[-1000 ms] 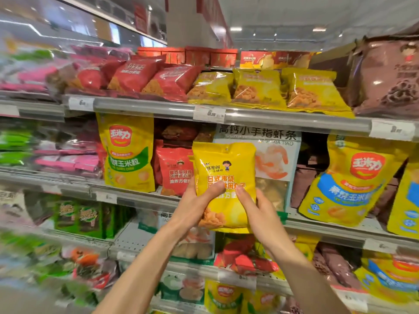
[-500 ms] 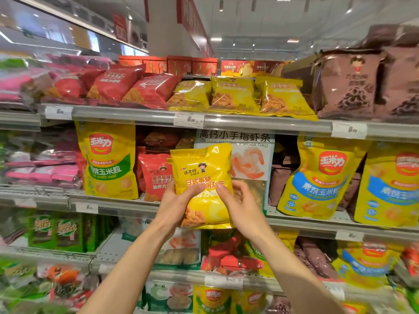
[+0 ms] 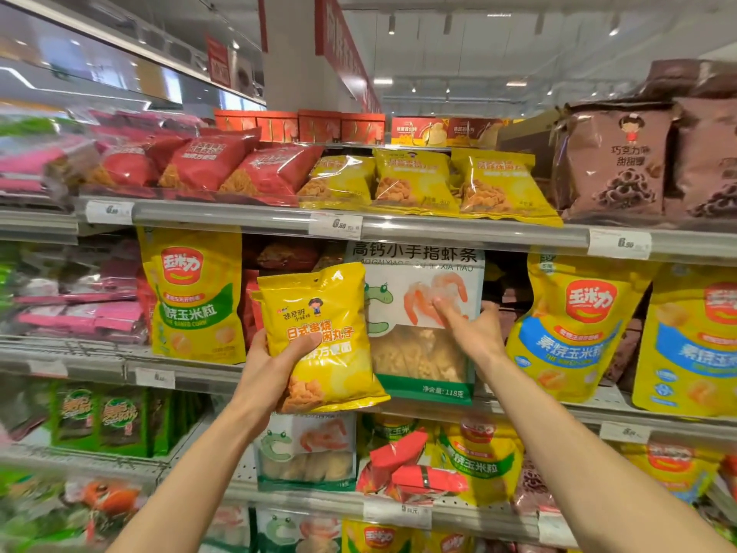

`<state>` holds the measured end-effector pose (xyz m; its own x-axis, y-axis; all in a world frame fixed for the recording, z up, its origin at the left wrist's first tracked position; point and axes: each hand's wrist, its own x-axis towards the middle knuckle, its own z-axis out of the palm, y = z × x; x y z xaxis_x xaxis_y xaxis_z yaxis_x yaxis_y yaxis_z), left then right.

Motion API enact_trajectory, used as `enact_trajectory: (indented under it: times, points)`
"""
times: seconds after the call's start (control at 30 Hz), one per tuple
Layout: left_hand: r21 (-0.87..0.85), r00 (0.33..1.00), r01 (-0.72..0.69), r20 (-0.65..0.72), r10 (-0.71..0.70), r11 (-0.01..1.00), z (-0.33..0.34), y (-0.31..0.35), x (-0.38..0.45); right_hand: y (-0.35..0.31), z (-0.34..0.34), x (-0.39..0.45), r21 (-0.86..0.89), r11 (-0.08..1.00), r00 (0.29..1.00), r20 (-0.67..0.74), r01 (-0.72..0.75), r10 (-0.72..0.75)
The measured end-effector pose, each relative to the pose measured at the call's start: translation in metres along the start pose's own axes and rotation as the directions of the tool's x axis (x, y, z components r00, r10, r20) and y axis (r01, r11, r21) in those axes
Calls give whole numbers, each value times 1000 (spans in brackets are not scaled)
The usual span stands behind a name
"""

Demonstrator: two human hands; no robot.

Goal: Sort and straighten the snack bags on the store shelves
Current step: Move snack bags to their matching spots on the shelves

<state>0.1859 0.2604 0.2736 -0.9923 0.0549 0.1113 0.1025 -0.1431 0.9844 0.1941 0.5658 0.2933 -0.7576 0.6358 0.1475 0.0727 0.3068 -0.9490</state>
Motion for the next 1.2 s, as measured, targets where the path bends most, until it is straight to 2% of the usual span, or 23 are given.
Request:
enact_trajectory:
  times: [0.33, 0.53, 0.7, 0.93, 1.03, 1.2]
  points:
    - [-7, 1000, -2, -30, 2, 1000, -8, -4, 7, -7, -5, 0, 47, 998, 999, 22, 45, -46]
    - [-24, 1000, -22, -11, 21, 999, -18, 0, 10, -20, -10, 1, 199, 978, 993, 86, 61, -79]
    - [-55, 999, -40, -34, 38, 998, -37, 5, 15, -22, -13, 7, 229, 973, 988, 149, 4, -39]
    - [-28, 997, -44, -66, 42, 999, -76, 12, 23, -22, -24, -12, 254, 967, 968, 233, 28, -90]
    - [3, 997, -69, -38, 69, 998, -75, 11, 20, -16, -30, -23, 259, 966, 963, 253, 26, -93]
    - [38, 996, -77, 42, 76, 996, -56, 4, 24, 0, -49, -38, 233, 972, 974, 207, 43, -93]
